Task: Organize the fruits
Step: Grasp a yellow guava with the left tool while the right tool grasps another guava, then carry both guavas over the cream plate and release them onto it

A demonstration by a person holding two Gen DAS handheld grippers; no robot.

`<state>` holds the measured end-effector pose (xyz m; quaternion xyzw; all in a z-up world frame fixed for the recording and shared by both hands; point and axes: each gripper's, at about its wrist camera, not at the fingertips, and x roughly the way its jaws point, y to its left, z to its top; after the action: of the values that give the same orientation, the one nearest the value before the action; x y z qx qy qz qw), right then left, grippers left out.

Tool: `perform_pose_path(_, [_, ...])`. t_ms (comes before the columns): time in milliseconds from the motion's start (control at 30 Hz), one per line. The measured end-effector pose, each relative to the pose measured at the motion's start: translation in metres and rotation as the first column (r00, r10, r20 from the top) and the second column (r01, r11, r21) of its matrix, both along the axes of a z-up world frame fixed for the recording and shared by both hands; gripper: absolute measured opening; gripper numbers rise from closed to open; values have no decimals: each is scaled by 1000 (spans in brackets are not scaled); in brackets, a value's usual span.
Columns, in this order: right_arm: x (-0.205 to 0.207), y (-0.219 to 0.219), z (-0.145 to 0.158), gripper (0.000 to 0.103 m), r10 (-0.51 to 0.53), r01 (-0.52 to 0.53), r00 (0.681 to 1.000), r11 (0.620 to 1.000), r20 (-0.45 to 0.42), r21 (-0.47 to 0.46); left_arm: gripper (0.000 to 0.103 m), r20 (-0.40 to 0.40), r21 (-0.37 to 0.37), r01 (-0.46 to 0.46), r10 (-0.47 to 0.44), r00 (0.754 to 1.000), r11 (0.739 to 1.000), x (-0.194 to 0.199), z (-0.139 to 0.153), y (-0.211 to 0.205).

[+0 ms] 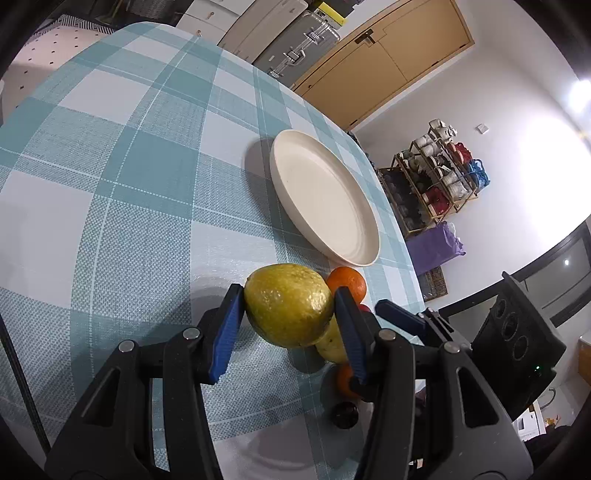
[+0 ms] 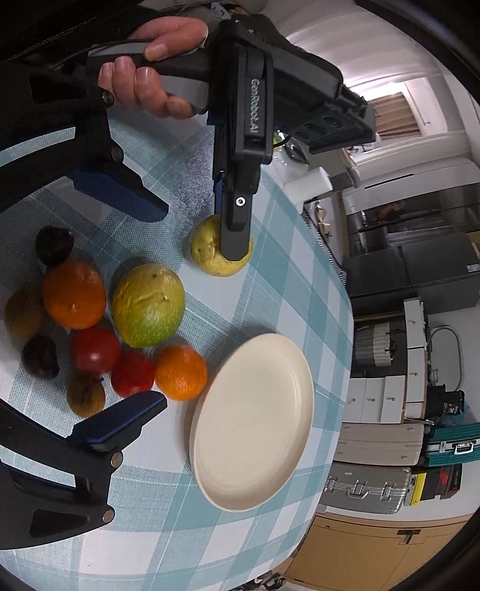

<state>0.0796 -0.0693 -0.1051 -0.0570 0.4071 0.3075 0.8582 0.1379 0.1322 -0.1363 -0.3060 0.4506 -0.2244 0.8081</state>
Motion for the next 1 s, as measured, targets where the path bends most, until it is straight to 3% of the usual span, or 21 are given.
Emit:
perform_pose_path(233, [1, 15, -7, 81, 11, -11, 1000, 995, 3, -94, 47, -6, -13, 5, -5, 1000, 1000, 0, -3, 3])
perform_pose_path(333, [0, 23, -10, 73, 21, -17, 999, 987, 27, -159, 47, -7, -14, 6, -6, 1000, 1000, -1, -4, 4])
perform_pose_path(467, [-3, 33, -18, 53, 32, -23, 999, 969, 35, -248, 47, -12, -16, 7, -7, 1000, 1000, -3, -5, 5])
perform_pose_path(533, [-4, 35, -20, 53, 35, -24, 999, 965, 40, -263, 47, -12, -17, 5, -5, 1000, 1000, -4, -5, 6])
perform_pose_path(633, [-2, 31, -20, 52, 25, -17, 999, 971, 30, -238, 47, -12, -12, 2, -2, 1000, 1000, -5, -3, 7])
perform_pose_path(900, [5, 2, 10, 52, -10, 11, 999, 1000, 42, -22, 47, -25, -6, 11, -11, 1000, 1000, 0, 6, 8])
perform_pose_path(1000, [7, -6, 22, 52, -40, 39, 996, 999, 78, 15, 47, -27, 7, 12, -12, 1000, 1000, 3, 12, 8])
